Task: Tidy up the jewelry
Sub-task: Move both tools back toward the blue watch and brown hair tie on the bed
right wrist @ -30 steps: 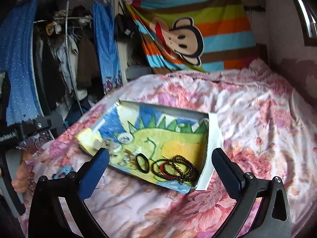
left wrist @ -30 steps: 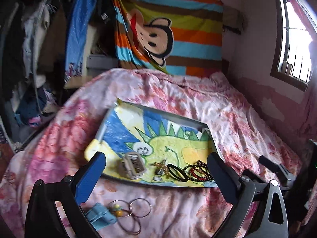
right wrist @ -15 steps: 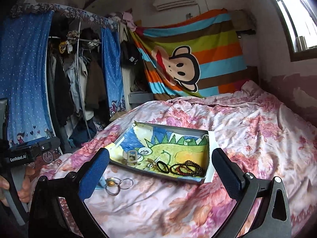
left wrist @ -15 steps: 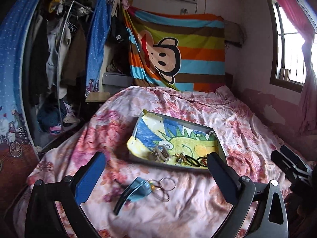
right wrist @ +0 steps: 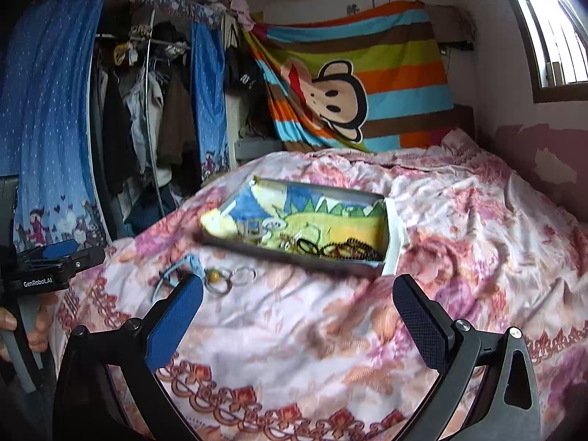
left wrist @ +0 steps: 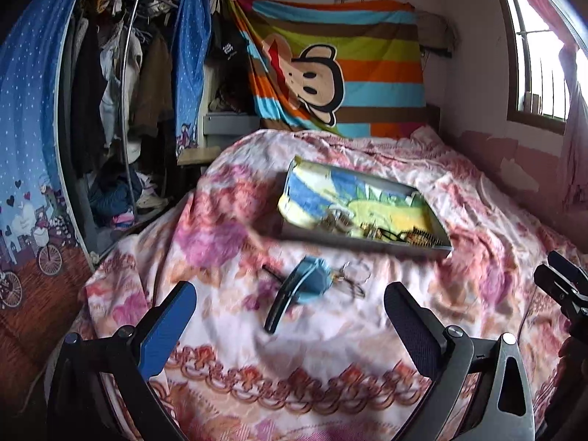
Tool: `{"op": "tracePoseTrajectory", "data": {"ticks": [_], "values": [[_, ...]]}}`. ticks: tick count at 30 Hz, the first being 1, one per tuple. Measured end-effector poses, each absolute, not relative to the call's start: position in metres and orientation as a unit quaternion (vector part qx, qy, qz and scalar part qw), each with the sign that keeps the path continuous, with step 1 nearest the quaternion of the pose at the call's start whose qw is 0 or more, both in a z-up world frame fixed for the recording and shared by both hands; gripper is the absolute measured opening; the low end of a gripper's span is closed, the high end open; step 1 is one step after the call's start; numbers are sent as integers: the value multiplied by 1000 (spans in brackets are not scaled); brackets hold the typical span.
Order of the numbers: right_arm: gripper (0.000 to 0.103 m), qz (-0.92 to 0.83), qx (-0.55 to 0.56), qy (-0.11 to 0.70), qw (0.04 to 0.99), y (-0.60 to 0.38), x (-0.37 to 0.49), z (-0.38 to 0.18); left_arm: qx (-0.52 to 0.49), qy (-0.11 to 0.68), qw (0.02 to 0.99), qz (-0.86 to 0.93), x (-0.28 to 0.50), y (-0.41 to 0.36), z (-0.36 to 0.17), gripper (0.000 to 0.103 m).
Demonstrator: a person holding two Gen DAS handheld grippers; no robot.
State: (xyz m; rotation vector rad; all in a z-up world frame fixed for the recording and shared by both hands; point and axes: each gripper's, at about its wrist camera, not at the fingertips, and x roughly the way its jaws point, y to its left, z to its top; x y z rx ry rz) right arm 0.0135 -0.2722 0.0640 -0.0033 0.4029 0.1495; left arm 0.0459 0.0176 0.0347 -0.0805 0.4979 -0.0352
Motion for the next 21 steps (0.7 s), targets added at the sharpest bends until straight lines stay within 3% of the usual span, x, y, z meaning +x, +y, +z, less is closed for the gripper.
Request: {"op": "tracePoseTrajectory", "data": {"ticks": [21], "values": [[101, 89, -47, 307, 946, -250, 44, 6, -53, 329, 943, -17, 100, 33, -15, 103]]}}
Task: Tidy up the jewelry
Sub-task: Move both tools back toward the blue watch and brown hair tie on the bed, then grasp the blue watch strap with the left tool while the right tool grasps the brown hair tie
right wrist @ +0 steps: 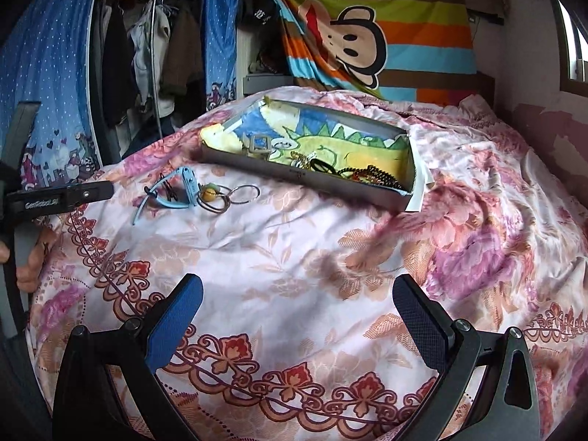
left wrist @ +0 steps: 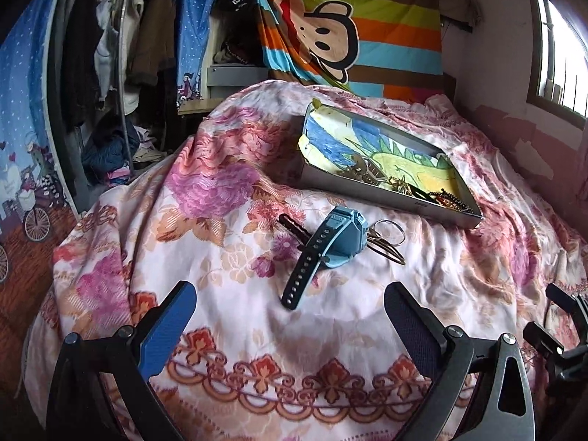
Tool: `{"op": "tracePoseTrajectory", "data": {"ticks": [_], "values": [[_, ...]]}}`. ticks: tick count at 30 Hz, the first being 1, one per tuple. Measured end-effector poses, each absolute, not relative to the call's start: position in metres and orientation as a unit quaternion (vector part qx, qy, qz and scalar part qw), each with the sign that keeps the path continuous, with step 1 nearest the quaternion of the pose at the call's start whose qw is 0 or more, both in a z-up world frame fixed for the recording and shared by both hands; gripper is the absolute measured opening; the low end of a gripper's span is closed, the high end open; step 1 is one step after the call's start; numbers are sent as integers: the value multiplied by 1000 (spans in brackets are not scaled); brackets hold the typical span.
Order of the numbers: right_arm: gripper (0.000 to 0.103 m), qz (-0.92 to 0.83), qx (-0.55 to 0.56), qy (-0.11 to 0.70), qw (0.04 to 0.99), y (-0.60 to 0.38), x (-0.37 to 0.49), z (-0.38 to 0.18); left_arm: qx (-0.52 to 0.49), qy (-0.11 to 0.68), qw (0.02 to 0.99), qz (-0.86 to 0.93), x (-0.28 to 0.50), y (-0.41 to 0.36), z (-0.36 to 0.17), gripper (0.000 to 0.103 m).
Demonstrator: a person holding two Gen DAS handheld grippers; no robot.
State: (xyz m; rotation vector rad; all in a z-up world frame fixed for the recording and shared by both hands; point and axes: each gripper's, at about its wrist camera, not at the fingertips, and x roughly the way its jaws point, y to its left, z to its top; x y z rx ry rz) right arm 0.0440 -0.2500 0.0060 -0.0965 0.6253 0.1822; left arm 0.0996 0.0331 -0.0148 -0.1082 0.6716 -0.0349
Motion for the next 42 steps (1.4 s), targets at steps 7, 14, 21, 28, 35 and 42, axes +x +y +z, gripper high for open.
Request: {"op": "tracePoseTrajectory", "data": {"ticks": [7, 14, 21, 28, 35, 42], "values": [[101, 103, -60, 336, 934, -240, 58, 2, -43, 348, 936, -26, 129, 29, -19, 103], [101, 111, -66, 337, 932, -231, 80, 10, -48, 351, 934, -43, 150, 33, -15, 103], [101, 138, -82, 380, 911, -211, 124, -2, -46, 357, 930, -71, 155, 37, -11, 93], [93, 146, -108, 401, 898, -193, 147, -19, -58, 386, 917, -82, 162, 37, -23, 92], [69, 180, -149, 398, 887, -163, 160, -25, -90, 421, 899, -83, 173, 42, -40, 70], [59, 205, -163, 383, 886, -140, 173, -18, -147, 446, 877, -100, 181, 46, -53, 42]]}}
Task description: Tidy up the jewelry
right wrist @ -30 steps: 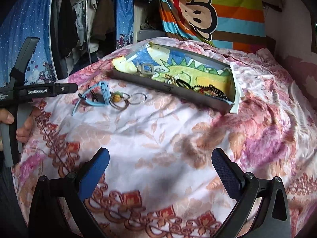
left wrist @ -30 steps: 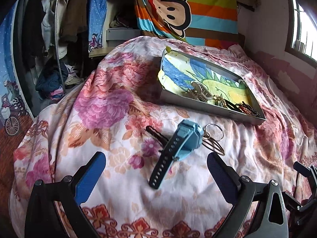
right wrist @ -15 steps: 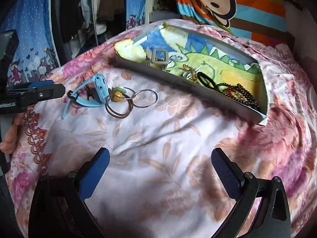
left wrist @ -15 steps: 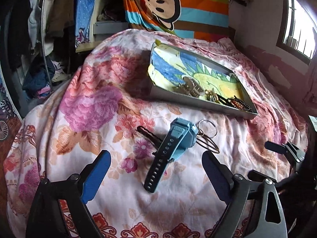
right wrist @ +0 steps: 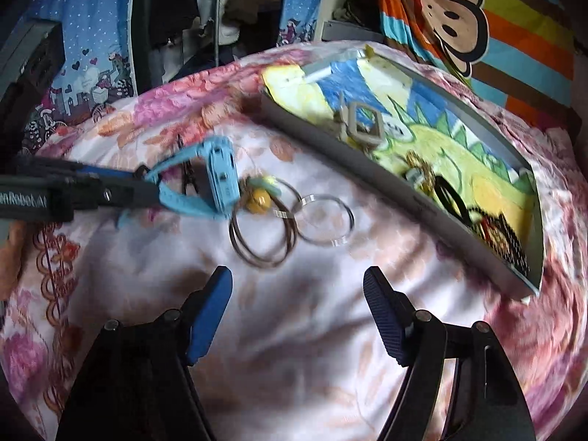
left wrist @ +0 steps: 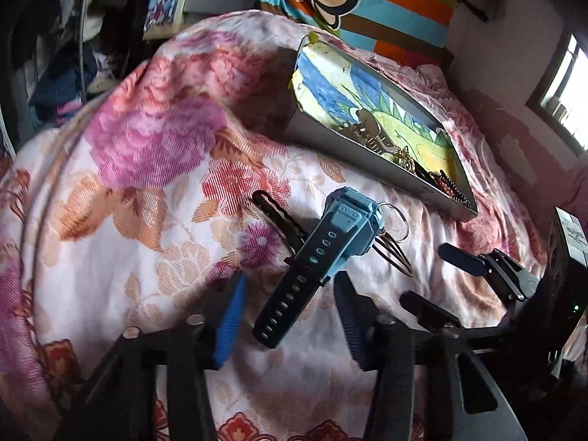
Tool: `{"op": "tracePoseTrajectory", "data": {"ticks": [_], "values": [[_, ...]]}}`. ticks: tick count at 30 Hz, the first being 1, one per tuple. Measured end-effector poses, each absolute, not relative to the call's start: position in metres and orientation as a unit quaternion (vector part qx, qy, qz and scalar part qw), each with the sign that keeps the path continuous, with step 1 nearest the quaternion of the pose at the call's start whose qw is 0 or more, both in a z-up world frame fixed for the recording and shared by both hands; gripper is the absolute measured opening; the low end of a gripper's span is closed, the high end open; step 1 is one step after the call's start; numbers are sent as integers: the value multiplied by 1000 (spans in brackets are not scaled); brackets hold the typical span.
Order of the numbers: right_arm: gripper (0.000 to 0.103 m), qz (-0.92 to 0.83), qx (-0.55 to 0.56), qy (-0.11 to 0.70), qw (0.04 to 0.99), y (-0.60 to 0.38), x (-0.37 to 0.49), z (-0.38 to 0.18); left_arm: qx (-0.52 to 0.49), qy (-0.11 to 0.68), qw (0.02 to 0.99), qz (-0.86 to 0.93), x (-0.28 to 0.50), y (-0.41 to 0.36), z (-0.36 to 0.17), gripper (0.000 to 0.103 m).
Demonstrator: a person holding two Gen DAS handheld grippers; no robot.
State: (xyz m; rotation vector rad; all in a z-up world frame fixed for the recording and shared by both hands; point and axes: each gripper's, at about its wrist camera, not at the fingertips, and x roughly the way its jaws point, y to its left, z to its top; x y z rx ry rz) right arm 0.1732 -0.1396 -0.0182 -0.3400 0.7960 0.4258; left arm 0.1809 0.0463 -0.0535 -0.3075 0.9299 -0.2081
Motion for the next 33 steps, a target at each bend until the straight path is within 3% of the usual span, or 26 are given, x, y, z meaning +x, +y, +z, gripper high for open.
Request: {"op": "tracePoseTrajectory", "data": {"ticks": [3, 10, 13, 17, 24, 33], "values": [[58, 208, -168, 383, 884, -133, 177, -17, -159, 442, 877, -102, 182, 48, -54, 32], [42, 225, -183, 375, 881, -120, 179, -20, -169, 433, 881, -93, 183, 52, -53, 26], [23, 225, -192, 374, 879, -117, 177, -20, -164, 429, 884, -89, 183, 51, -53, 20], [5, 218, -161, 382, 884, -126, 175, -22, -148, 427, 889, -75, 182, 48, -51, 18], [3, 210, -81, 386, 895, -167, 155, -14, -131, 419, 896, -63, 177, 43, -46, 13], [3, 202, -88, 374, 901, -217, 113, 11, -99, 426, 895, -82, 156, 14, -32, 4]]}}
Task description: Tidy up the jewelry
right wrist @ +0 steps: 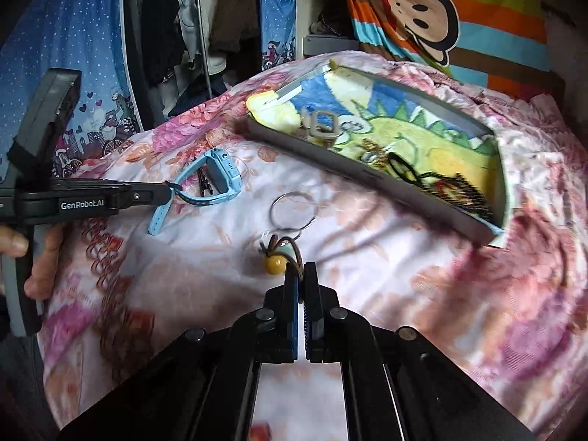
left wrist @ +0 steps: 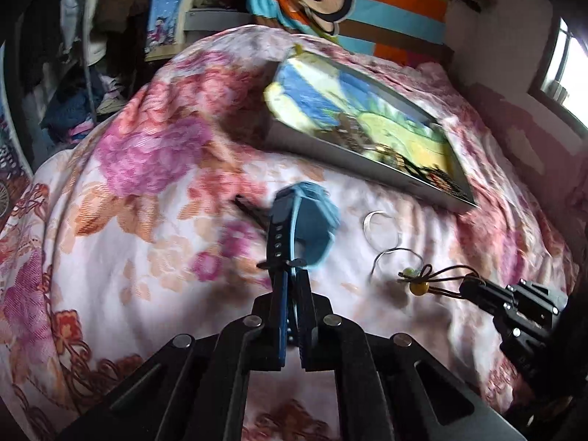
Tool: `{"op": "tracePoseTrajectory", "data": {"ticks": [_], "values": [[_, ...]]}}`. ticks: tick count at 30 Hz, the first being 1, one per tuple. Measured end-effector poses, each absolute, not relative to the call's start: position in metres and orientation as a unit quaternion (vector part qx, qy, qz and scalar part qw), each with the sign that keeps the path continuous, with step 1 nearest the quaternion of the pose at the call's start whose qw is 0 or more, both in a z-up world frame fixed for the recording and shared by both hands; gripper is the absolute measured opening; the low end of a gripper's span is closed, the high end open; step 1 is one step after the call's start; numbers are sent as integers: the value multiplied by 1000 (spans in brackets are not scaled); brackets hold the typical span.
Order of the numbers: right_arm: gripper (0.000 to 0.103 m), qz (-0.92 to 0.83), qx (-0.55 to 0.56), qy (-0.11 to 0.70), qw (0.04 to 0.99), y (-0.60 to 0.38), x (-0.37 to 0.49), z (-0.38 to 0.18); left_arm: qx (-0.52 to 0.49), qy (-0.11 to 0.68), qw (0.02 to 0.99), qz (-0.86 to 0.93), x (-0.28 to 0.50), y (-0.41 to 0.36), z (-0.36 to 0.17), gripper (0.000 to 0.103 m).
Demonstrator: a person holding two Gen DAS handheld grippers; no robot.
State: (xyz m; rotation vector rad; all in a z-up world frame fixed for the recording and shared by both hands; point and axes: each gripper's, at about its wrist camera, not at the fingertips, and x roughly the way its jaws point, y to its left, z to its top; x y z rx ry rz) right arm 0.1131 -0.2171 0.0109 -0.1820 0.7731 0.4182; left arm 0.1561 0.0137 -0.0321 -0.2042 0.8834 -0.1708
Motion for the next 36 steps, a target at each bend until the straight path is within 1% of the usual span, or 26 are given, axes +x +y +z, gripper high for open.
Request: {"op": "tracePoseTrajectory", "data": {"ticks": [4, 5, 10, 15, 17, 21, 24, 31, 33, 34, 36], "values": [[3, 195, -88, 360, 908, -233, 102, 21, -78, 425, 896, -100, 148, -2, -31, 3], [3, 194, -82, 353, 911, -237, 98, 22, -70, 423, 898, -99, 146, -5, -31, 1], [3, 193, -37, 332, 922, -256, 87, 26, -65, 396, 906, -133, 127, -19, -22, 1], [3, 187, -24, 326, 926, -264, 88, 27, -27, 382, 915, -128, 115, -34, -19, 1], [3, 187, -24, 327, 926, -263, 86, 27, -30, 385, 916, -110, 117, -28, -22, 1], [3, 187, -20, 332, 924, -263, 87, 23, -78, 386, 917, -72, 125, -1, -27, 1], [3, 187, -14, 341, 921, -263, 88, 17, -109, 412, 902, -73, 133, 10, -39, 1], [3, 186, 5, 350, 918, -262, 96, 10, -108, 440, 887, -82, 141, 4, -52, 4], [3, 185, 6, 352, 917, -261, 96, 8, -122, 445, 883, -86, 141, 7, -54, 7], [3, 185, 4, 352, 917, -261, 96, 8, -130, 446, 881, -88, 141, 9, -54, 12], [3, 185, 2, 354, 917, -259, 96, 6, -155, 446, 876, -97, 140, 13, -55, 18]]}}
